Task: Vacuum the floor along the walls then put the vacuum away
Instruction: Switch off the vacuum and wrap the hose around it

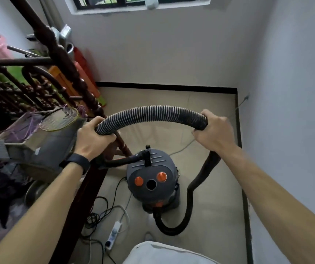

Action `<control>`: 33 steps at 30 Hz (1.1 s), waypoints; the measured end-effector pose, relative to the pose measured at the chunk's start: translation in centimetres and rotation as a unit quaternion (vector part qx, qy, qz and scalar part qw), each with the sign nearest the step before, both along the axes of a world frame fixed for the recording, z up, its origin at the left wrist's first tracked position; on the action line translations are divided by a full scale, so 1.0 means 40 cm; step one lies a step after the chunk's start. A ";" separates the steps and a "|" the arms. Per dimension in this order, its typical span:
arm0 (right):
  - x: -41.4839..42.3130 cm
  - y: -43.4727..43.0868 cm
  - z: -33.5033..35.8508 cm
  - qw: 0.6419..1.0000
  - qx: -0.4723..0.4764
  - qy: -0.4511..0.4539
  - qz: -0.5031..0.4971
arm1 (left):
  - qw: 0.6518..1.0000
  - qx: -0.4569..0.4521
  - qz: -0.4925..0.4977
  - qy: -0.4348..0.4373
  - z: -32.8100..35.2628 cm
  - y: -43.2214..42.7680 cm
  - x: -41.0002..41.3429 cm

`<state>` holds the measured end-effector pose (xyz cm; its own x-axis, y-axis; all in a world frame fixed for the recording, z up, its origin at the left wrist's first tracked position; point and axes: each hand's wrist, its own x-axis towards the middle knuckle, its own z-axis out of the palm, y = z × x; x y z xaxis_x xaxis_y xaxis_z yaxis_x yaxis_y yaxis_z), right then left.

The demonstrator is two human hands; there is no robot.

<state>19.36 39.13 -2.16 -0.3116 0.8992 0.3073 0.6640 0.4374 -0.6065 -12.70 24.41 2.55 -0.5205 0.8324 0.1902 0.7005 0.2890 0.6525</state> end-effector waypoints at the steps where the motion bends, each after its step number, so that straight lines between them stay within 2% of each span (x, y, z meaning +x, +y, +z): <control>1: -0.009 0.007 0.015 1.000 0.006 -0.006 0.000 | 1.000 0.008 -0.001 0.003 0.010 -0.004 -0.008; 5: -0.054 0.016 0.028 1.000 -0.016 -0.013 0.010 | 1.000 -0.002 0.003 0.024 0.052 -0.013 -0.036; 9: -0.085 0.010 0.017 0.996 -0.036 -0.059 0.047 | 0.993 -0.115 -0.021 0.025 0.046 -0.051 -0.054; 11: -0.110 0.003 0.018 0.993 -0.029 -0.085 0.079 | 0.992 -0.112 -0.050 0.029 0.027 -0.056 -0.013; 14: -0.178 -0.015 0.036 0.985 0.010 -0.108 0.131 | 0.988 -0.097 -0.092 0.080 -0.001 -0.019 0.074; 16: -0.222 -0.022 0.054 0.984 0.043 -0.107 0.136 | 0.990 -0.084 -0.051 0.101 -0.004 0.005 0.093; 19: -0.248 -0.025 0.027 0.984 0.060 -0.072 0.154 | 0.995 -0.072 0.002 0.064 -0.004 0.003 0.058; 21: -0.245 -0.033 -0.035 0.987 0.004 -0.021 0.162 | 0.997 -0.064 0.023 0.038 -0.016 -0.009 0.031; 23: -0.228 -0.048 -0.128 0.985 -0.095 0.013 0.142 | 0.998 -0.059 0.035 -0.001 -0.050 -0.020 0.020; 28: -0.149 -0.082 -0.350 0.960 -0.270 0.003 0.080 | 0.988 -0.125 0.062 -0.067 -0.187 -0.044 0.010; 33: -0.162 -0.083 -0.484 0.947 -0.315 0.002 0.065 | 0.964 -0.187 0.100 -0.159 -0.339 -0.053 -0.063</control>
<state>12.88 35.82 -21.53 -0.4326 0.8582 -0.2763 0.6269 0.0660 -0.7763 -15.23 22.27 -10.99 -0.6606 0.6889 -0.2985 0.3884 0.6538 0.6494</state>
